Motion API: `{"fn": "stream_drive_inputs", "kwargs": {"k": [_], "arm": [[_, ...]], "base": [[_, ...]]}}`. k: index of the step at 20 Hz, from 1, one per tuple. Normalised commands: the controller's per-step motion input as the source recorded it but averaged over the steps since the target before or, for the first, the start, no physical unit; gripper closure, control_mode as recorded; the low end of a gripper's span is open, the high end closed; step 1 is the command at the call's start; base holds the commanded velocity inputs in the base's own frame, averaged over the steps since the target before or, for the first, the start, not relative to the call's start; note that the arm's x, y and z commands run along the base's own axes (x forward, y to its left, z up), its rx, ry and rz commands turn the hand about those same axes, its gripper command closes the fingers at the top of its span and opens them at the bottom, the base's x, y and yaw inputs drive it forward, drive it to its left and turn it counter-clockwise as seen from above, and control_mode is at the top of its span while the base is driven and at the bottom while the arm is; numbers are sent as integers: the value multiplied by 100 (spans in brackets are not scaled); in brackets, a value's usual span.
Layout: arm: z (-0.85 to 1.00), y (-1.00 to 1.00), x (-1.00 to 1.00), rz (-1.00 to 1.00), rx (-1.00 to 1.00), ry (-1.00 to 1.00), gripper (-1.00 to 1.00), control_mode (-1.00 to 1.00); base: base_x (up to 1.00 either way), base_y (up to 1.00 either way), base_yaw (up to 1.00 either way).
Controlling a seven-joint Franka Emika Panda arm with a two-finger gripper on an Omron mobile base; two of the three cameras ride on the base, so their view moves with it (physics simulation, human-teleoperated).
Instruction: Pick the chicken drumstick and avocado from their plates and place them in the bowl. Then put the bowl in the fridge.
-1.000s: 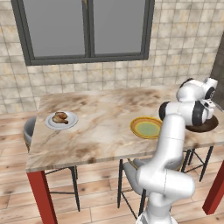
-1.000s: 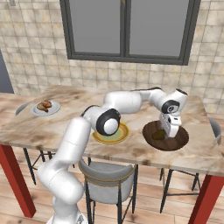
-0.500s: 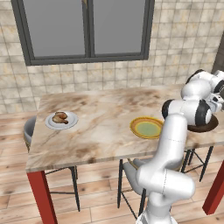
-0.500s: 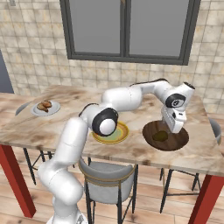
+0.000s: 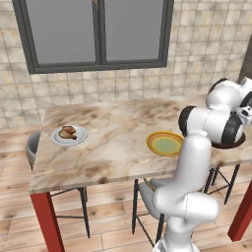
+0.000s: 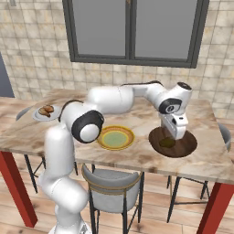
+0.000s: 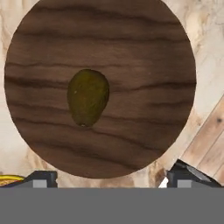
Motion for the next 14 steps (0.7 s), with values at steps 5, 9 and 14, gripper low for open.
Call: {"fn": "stream_drive_inputs", "kwargs": {"k": [5, 9, 14], "arm": [[10, 80, -34, 22, -25, -12, -100, -100], [30, 83, -9, 26, -12, 8, -100, -100], [47, 74, 0, 35, 0, 33, -100, -100]], "base": [[0, 0, 0], [0, 0, 0], [0, 0, 0]]}}
